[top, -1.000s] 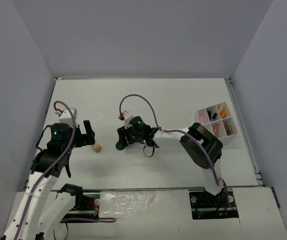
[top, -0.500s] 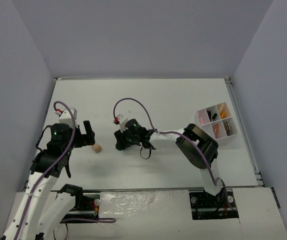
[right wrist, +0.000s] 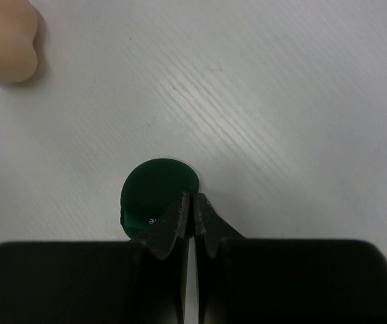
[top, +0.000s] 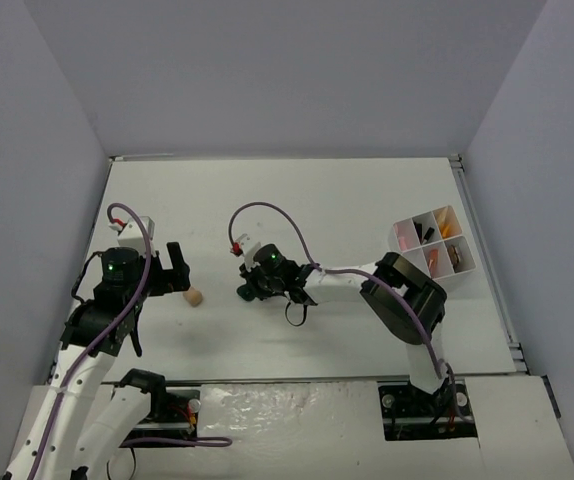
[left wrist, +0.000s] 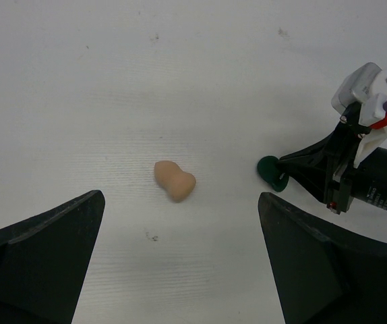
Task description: Organize the makeup
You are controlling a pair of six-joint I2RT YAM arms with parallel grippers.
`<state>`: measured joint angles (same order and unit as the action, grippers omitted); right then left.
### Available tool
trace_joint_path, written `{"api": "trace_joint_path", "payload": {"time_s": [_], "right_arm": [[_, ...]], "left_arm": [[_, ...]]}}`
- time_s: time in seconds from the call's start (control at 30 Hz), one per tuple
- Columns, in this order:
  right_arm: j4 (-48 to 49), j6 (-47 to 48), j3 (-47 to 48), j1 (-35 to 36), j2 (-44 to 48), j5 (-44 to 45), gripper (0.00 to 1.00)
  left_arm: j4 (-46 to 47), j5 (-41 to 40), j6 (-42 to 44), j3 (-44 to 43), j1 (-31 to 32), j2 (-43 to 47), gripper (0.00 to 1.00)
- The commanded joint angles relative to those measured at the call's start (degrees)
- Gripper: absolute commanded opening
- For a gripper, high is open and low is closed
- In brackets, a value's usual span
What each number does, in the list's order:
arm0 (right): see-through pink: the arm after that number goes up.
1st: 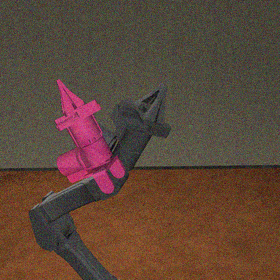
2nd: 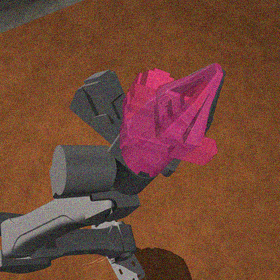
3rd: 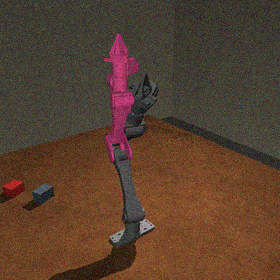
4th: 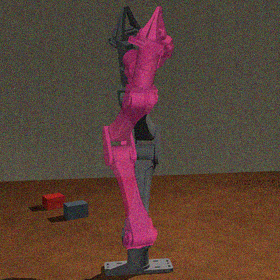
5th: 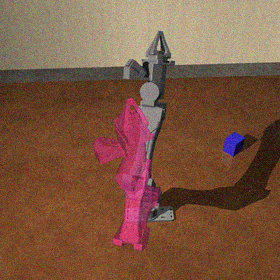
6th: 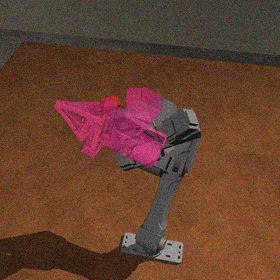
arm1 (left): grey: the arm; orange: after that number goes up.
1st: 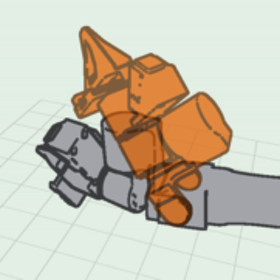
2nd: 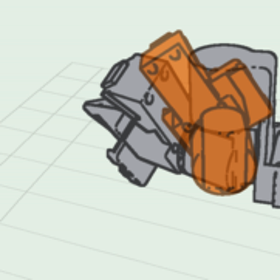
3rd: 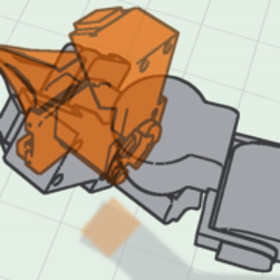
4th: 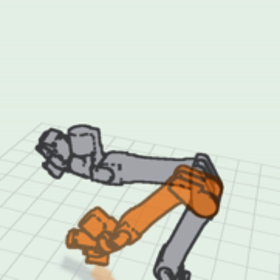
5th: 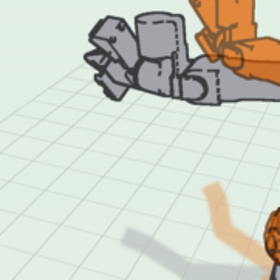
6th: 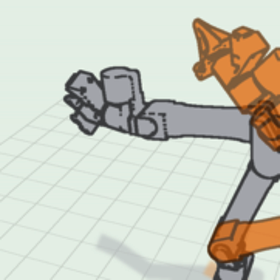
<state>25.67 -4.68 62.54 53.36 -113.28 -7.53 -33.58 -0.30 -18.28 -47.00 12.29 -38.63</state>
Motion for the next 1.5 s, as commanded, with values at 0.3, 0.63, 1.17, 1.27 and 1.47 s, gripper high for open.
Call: {"api": "trace_joint_path", "payload": {"time_s": [0.3,0.63,1.17,1.27,1.47], "right_arm": [[-7.91,9.97,-15.45,-1.18,32.45,39.02,0.00],[-12.66,13.19,-24.07,-14.98,49.18,58.80,0.00],[-17.39,6.43,-23.61,-21.09,40.68,74.42,0.00],[-17.44,5.32,-23.78,-22.08,39.94,74.46,0.00],[-17.48,3.09,-23.69,-23.55,35.07,74.80,0.00]], "left_arm": [[3.23,-0.55,-0.02,-0.55,-0.43,-0.22,0.97],[3.17,-0.24,-0.17,-0.55,-0.43,0.06,0.97],[3.23,0.03,-0.15,-0.48,-0.43,0.31,0.97],[3.26,0.03,-0.17,-0.54,-0.43,0.22,0.97],[3.17,0.03,-0.19,-0.55,-0.43,0.22,0.97]]}}
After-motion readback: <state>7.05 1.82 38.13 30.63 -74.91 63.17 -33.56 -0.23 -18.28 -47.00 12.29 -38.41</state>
